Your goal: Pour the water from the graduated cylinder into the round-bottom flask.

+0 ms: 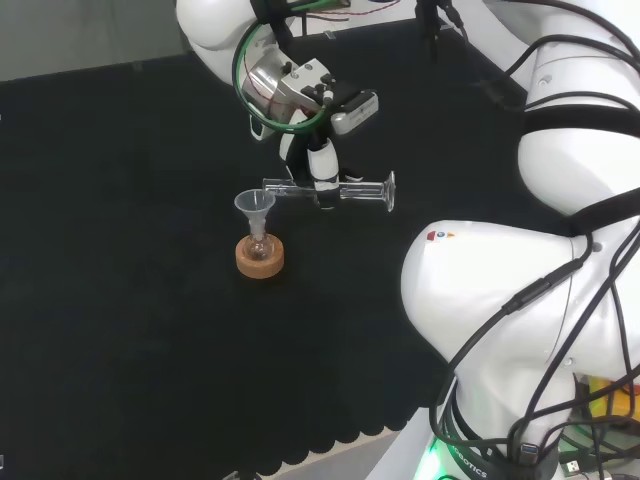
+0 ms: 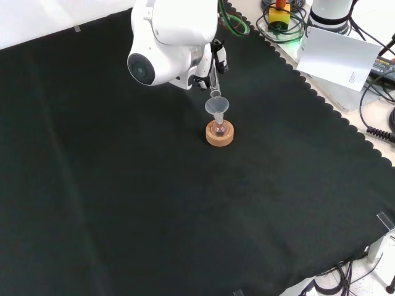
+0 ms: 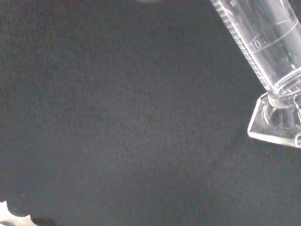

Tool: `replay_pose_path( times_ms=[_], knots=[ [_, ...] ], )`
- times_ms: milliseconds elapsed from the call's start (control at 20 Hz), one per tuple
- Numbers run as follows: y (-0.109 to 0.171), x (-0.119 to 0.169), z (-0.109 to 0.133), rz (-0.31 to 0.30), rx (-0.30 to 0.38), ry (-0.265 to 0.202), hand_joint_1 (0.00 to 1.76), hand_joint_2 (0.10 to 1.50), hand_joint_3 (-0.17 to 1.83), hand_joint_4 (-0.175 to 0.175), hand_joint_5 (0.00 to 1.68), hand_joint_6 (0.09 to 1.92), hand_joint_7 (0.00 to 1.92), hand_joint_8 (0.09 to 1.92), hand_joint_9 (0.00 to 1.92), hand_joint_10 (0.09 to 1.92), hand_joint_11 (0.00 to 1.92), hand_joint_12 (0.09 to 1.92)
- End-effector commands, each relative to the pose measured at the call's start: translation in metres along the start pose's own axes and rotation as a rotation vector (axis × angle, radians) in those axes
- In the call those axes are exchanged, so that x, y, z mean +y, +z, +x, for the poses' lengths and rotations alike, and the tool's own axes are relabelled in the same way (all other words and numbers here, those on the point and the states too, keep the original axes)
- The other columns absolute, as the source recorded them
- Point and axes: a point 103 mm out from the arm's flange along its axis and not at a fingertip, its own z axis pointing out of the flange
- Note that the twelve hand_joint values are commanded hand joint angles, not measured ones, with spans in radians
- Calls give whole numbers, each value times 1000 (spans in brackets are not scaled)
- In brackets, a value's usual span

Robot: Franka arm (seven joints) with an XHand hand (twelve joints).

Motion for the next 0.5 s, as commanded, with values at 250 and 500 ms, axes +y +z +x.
replay_pose_path(
  times_ms=[250, 500],
  knots=[
    [-4, -3, 5, 76, -5, 34, 1274, 1074, -2, -175, 1054, 874, 1090, 862, 1491, 87, 1319, 715],
    [-6, -7, 4, 83, -5, 45, 1274, 1073, -2, -175, 1055, 871, 1092, 859, 1493, 87, 1321, 713]
  ],
)
